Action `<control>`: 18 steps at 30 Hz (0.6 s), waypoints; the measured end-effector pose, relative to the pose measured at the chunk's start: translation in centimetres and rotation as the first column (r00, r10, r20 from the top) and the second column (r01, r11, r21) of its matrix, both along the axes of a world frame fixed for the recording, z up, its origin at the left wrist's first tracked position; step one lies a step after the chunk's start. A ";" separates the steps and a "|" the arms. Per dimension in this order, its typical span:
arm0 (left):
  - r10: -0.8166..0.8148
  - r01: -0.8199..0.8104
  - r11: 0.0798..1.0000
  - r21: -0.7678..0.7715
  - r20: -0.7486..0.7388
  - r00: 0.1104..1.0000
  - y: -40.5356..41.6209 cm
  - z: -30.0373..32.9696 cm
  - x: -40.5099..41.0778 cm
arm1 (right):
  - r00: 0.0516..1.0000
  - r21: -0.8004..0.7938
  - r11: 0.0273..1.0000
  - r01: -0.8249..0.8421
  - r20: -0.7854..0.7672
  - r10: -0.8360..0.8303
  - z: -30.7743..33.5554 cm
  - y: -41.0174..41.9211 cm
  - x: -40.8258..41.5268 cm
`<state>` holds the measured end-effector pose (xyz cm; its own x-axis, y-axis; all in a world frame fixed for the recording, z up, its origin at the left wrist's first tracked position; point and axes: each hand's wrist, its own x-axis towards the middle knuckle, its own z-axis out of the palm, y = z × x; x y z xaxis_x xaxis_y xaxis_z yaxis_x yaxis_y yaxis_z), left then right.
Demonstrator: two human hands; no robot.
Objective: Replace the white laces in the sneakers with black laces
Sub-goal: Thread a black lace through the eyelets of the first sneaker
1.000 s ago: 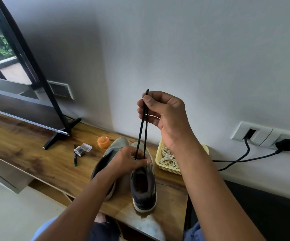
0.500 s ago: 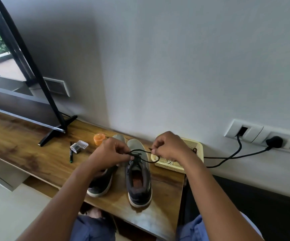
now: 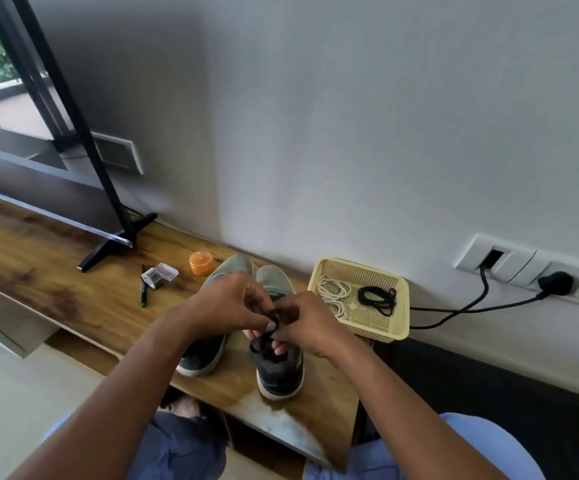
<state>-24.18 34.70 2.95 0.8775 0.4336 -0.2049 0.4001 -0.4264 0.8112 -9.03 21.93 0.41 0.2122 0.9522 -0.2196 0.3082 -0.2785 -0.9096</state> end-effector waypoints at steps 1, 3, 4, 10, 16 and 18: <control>-0.013 0.013 1.000 -0.001 -0.010 1.000 -0.1 0.1 0.1 | 1.000 0.007 1.000 -0.004 0.024 0.004 -0.1 0.0 0.1; -0.023 0.023 1.000 -0.010 -0.019 1.000 -0.4 0.2 0.1 | 0.991 0.004 1.000 -0.011 0.130 0.010 -0.4 -0.1 0.2; -0.015 0.014 1.000 -0.018 -0.018 1.000 -0.4 0.3 0.2 | 0.970 -0.005 1.000 -0.014 0.241 0.014 -0.5 -0.1 0.3; 0.223 -0.218 0.973 0.080 -0.057 0.973 -0.1 -0.5 0.1 | 0.708 -0.031 0.998 -0.051 0.703 0.058 -1.1 -0.1 -0.3; 0.320 -0.276 0.943 0.187 -0.277 0.906 -0.7 -2.0 0.5 | 0.440 -0.127 0.982 -0.142 0.880 0.178 -1.2 -0.4 -1.8; 0.320 -0.266 0.938 0.224 -0.259 0.911 -0.9 -2.2 0.8 | 0.386 -0.159 0.975 -0.156 0.899 0.208 -1.6 -0.1 -1.9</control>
<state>-23.43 33.76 0.73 0.6199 0.7154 -0.3223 0.7331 -0.3815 0.5630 -10.93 21.78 -1.16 0.1328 0.9899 -0.0503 0.9895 -0.1353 -0.0508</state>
